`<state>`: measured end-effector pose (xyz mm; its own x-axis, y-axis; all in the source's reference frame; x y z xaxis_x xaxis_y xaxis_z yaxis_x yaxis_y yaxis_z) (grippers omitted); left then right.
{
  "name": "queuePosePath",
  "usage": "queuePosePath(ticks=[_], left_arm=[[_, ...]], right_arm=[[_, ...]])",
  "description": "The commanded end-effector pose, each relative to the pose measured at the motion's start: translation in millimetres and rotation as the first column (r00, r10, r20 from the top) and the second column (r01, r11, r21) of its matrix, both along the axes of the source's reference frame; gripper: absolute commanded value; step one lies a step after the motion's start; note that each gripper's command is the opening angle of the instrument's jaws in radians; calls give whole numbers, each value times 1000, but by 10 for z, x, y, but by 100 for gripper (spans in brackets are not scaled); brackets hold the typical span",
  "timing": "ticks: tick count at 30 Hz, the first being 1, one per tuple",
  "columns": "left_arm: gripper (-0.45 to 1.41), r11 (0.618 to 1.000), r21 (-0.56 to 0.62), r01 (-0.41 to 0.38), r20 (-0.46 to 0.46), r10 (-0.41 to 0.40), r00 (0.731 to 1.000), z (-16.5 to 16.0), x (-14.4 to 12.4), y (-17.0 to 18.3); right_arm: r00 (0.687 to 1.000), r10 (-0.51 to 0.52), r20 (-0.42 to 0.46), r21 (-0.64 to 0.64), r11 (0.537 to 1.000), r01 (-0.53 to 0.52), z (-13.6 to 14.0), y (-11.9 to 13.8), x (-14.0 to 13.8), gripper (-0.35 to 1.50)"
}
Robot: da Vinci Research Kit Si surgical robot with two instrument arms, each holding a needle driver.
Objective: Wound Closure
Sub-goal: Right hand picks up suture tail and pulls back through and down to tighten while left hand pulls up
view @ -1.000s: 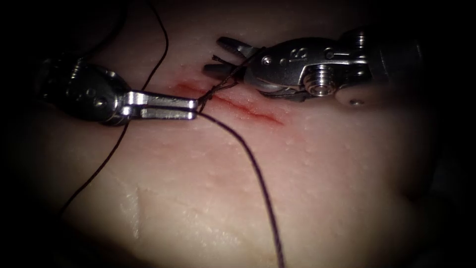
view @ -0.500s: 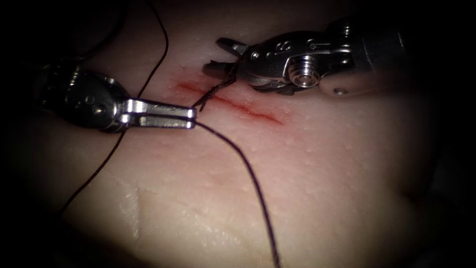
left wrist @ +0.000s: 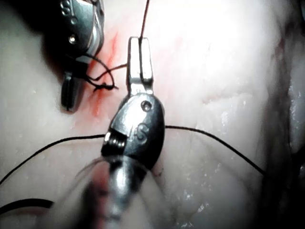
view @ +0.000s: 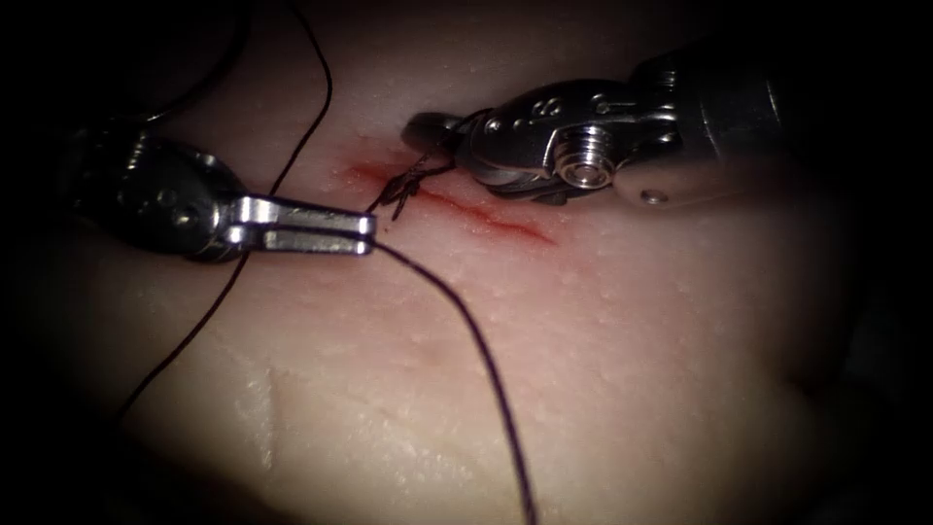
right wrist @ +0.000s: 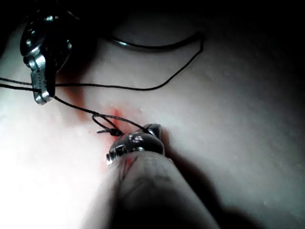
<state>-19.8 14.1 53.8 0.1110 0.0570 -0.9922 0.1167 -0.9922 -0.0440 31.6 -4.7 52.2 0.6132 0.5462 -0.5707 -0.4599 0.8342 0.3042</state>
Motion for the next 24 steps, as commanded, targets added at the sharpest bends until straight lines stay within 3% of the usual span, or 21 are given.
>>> queuePosePath(ticks=[1, 7, 12, 24], left_arm=[[-45, 1000, 4, -2, 3, 2, 1000, 5, -6, -6], [-45, 1000, 8, 14, -22, -14, 1000, 7, -1, 5], [-45, 999, 40, 12, -53, -10, 999, 14, 7, 13], [-45, 993, 114, 33, -120, -19, 993, 41, 18, 64]], right_arm=[[1000, -4, -2, 5, 1000, 4, 1, -6, 4, -35], [992, 85, -92, -41, 995, -89, -20, 5, 1, -35], [986, 96, -134, -104, 988, -110, -44, 12, 2, -35], [979, 108, -171, -140, 981, -133, -54, 10, -7, -35]])
